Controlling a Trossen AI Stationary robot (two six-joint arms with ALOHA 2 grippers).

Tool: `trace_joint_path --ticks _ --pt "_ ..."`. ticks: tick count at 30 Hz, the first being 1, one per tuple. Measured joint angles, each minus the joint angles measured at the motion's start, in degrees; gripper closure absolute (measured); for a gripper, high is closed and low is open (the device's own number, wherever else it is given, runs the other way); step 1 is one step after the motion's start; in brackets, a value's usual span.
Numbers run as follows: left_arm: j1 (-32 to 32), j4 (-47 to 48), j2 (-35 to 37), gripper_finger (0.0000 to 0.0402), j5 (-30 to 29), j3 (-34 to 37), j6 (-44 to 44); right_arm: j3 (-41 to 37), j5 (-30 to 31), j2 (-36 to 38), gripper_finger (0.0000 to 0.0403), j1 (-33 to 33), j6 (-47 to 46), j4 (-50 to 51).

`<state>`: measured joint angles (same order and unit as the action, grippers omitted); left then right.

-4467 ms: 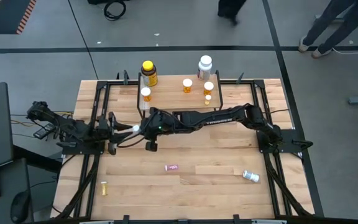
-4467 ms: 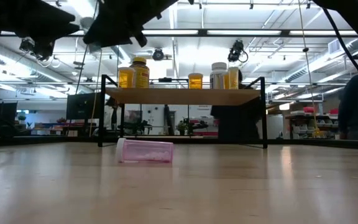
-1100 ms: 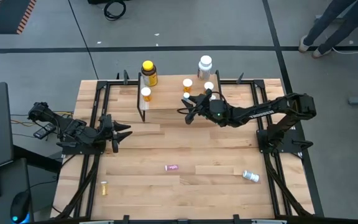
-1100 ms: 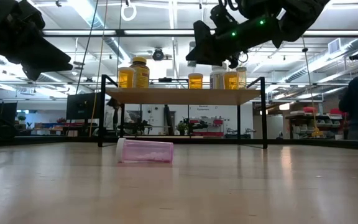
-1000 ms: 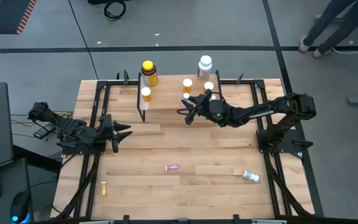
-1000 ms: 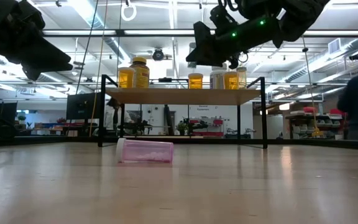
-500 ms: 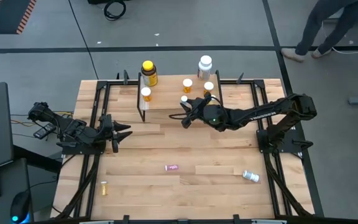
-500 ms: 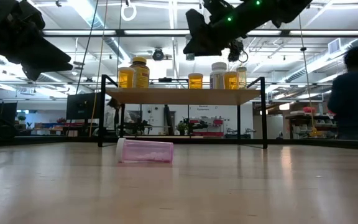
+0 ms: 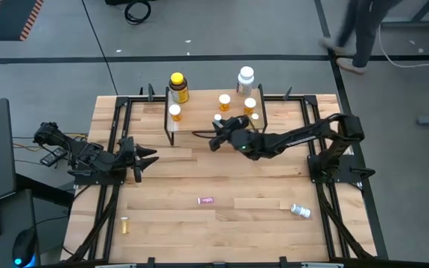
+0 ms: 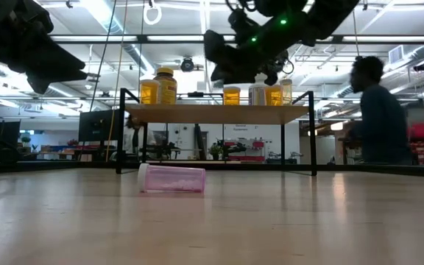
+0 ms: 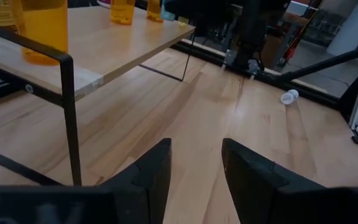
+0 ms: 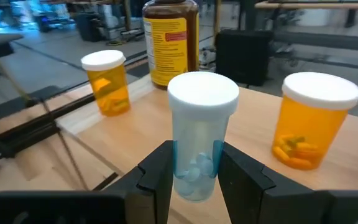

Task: Pick and place medicine bottles onto shelf by color
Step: Put the blue pill bottle on the shelf

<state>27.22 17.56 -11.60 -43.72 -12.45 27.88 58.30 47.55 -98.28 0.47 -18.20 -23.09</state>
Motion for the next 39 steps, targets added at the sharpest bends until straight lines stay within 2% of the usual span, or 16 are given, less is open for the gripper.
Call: trace_joint_path --ticks 6,12,14,19,28,39 --pt "0.00 0.66 0.00 0.0249 0.01 0.00 0.07 7.30 5.08 -6.44 0.0279 -0.48 2.75 0.83" --pt "0.00 2.45 -0.02 0.0255 0.02 0.00 1.29 9.88 4.67 -9.27 0.0279 0.69 2.96 0.95" --pt "0.00 3.00 -0.02 0.0255 0.02 0.00 1.51 9.94 2.00 -9.49 0.0279 1.54 2.26 0.64" --pt "0.00 3.04 -0.02 0.0251 0.02 0.00 1.49 9.94 -9.17 -9.53 0.0279 3.82 0.43 -0.85" --pt "0.00 3.40 -0.02 0.0248 0.00 0.00 1.51 9.94 -28.99 -9.53 0.0279 7.71 7.34 -3.14" --pt "0.00 3.43 -0.02 0.0255 -0.15 0.00 1.49 9.94 -37.78 -9.53 0.0279 10.64 11.93 -4.55"
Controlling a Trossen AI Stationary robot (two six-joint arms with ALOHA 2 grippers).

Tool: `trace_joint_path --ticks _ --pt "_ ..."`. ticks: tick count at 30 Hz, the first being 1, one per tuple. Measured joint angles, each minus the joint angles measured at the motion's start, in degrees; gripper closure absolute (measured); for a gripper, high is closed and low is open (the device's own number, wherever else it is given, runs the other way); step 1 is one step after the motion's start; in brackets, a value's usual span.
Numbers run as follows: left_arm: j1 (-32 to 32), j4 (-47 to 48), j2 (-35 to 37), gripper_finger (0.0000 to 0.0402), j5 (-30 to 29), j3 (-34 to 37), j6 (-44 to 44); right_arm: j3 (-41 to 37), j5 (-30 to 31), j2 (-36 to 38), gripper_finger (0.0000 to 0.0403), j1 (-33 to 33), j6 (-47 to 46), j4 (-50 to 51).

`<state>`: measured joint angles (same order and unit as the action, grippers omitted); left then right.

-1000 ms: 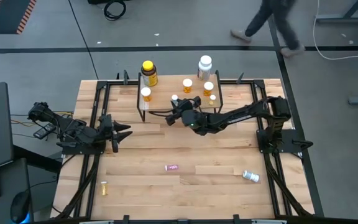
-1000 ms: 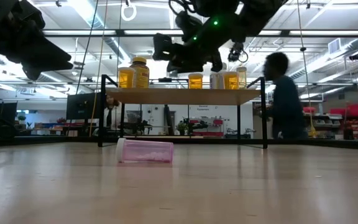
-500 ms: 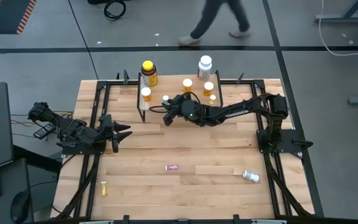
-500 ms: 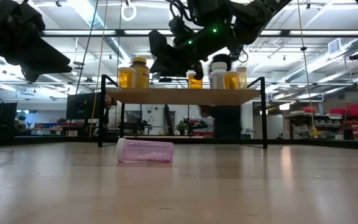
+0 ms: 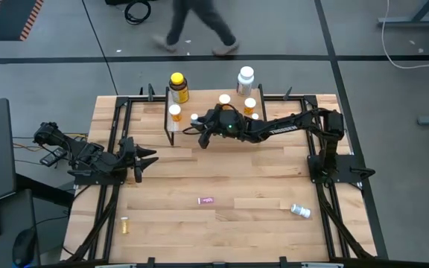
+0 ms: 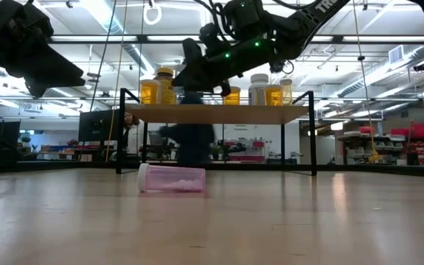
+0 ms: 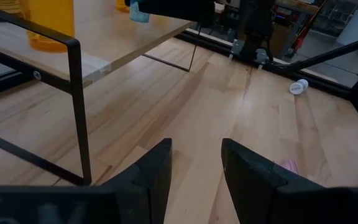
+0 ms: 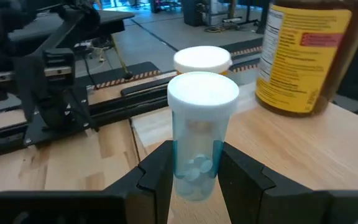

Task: Pick and place medicine bottles onto shelf by color
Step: Put the blue pill bottle on the shelf

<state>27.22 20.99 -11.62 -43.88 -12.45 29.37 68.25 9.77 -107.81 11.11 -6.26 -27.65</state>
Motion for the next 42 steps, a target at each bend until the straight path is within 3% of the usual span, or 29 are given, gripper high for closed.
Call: trace_joint_path --ticks 6,29,38,42 --pt "0.00 1.17 0.00 0.0255 -0.02 0.00 -0.03 0.00 -3.05 0.00 0.0274 -0.05 3.31 0.01" --pt "0.00 0.28 -1.47 0.0255 -0.02 0.00 1.46 0.33 -2.95 -3.52 0.0266 1.13 4.77 -6.29" --pt "0.00 0.25 -2.32 0.0257 -0.02 0.00 1.92 0.33 -1.94 -3.49 0.0274 1.14 5.26 -5.18" --pt "0.00 0.28 -2.32 0.0259 0.36 0.00 1.95 2.60 -2.35 -1.90 0.0255 1.40 6.76 2.48"
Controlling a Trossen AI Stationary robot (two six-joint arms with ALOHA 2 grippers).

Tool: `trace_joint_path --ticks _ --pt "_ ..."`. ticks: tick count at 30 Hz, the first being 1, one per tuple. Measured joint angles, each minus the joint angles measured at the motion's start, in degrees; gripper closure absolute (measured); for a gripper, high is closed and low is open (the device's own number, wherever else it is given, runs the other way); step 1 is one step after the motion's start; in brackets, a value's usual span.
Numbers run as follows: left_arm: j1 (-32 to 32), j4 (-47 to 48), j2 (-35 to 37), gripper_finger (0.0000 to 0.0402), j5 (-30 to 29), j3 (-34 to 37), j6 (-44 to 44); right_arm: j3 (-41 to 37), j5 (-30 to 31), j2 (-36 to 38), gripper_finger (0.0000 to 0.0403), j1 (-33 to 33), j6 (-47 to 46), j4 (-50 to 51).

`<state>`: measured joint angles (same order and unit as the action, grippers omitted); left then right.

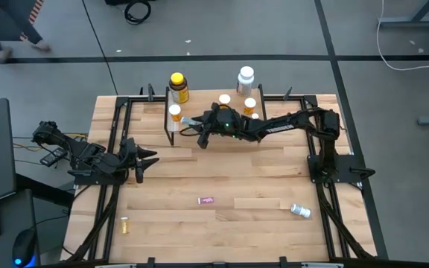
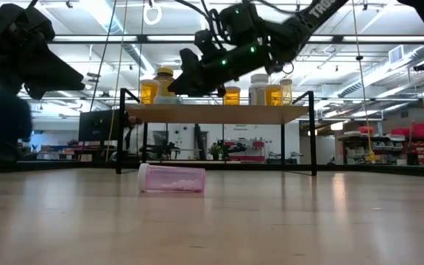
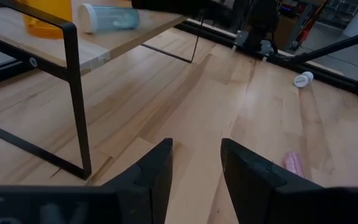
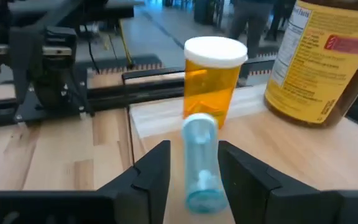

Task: Pick and place medicine bottles onto shelf by color
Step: Put the blue pill bottle on the shelf

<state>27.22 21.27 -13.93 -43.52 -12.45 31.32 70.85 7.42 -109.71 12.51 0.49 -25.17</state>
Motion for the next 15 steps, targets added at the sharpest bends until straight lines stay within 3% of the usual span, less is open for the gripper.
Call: trace_joint_path --ticks 8,15 --pt "0.00 -0.01 0.07 0.0250 0.07 0.00 0.42 19.80 0.22 -0.55 0.0209 -0.17 1.22 35.44" --pt "0.00 0.07 0.07 0.0255 0.76 0.00 1.12 30.38 -0.28 -0.66 0.0205 -0.13 2.59 48.94"
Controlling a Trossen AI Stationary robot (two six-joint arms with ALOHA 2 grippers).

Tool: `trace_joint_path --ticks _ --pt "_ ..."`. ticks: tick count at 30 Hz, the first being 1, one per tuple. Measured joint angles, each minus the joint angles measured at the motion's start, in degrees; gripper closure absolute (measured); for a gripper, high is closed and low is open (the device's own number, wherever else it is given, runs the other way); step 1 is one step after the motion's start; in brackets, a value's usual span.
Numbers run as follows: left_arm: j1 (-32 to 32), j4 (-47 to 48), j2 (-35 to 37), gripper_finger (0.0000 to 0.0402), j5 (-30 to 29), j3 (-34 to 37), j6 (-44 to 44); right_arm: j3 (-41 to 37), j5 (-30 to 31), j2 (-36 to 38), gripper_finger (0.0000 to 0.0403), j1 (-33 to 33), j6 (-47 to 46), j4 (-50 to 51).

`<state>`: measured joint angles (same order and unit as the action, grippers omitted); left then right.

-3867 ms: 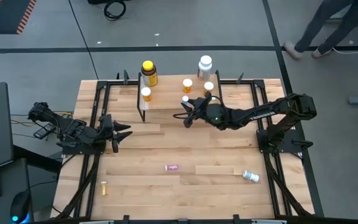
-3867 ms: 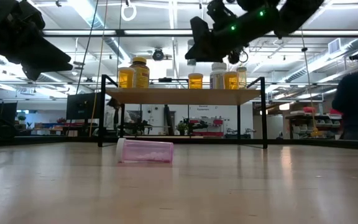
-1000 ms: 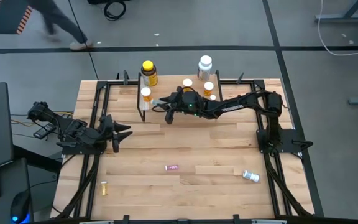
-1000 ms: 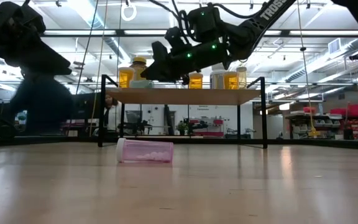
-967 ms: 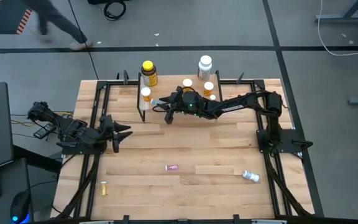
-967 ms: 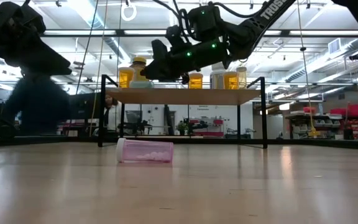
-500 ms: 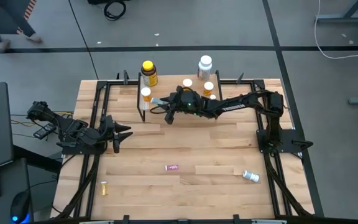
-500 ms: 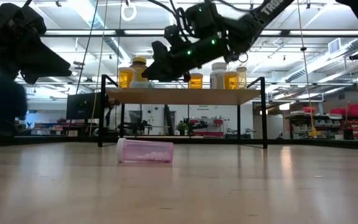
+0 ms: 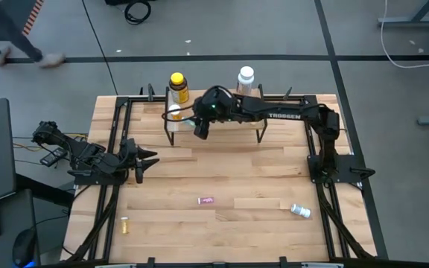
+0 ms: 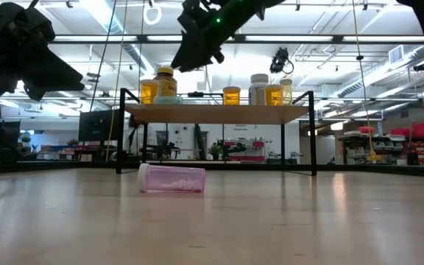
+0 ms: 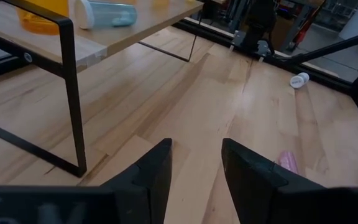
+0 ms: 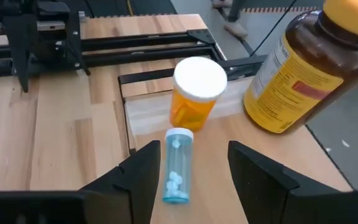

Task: Pick and place medicine bottles onto shelf by color
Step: Put the blue pill bottle on the shelf

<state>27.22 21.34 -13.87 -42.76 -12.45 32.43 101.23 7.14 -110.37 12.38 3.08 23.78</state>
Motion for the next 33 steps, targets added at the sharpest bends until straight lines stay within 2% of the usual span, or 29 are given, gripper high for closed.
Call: trace_joint_path --ticks 6,16,20,23,27,30,33 --pt "0.00 -0.08 0.00 0.0250 0.01 0.00 0.11 1.21 -1.01 -0.32 0.0206 -0.02 0.10 3.85" --pt "-0.10 -2.45 0.03 0.0252 -0.38 -0.03 -1.21 1.12 -1.11 -5.29 0.0205 -0.35 1.44 -0.59" --pt "-0.83 -10.75 0.36 0.0249 -5.57 0.00 -10.40 1.34 -1.06 -5.40 0.0206 0.18 1.46 -2.03" --pt "-2.28 -22.98 0.55 0.0247 -9.63 -0.07 -21.86 1.20 -1.07 -5.53 0.0205 0.33 1.56 -1.31" --pt "-4.45 -37.71 0.49 0.0244 -10.17 -0.07 -33.96 1.20 -0.96 -5.53 0.0206 0.22 1.66 -0.91" --pt "-6.59 -41.40 0.42 0.0244 -10.18 -0.17 -38.87 1.20 -1.00 -5.53 0.0206 0.49 2.04 -1.43" --pt "-9.34 -40.80 0.39 0.0244 -10.23 -0.98 -39.31 1.23 -1.00 -5.82 0.0207 0.82 2.05 -0.99"
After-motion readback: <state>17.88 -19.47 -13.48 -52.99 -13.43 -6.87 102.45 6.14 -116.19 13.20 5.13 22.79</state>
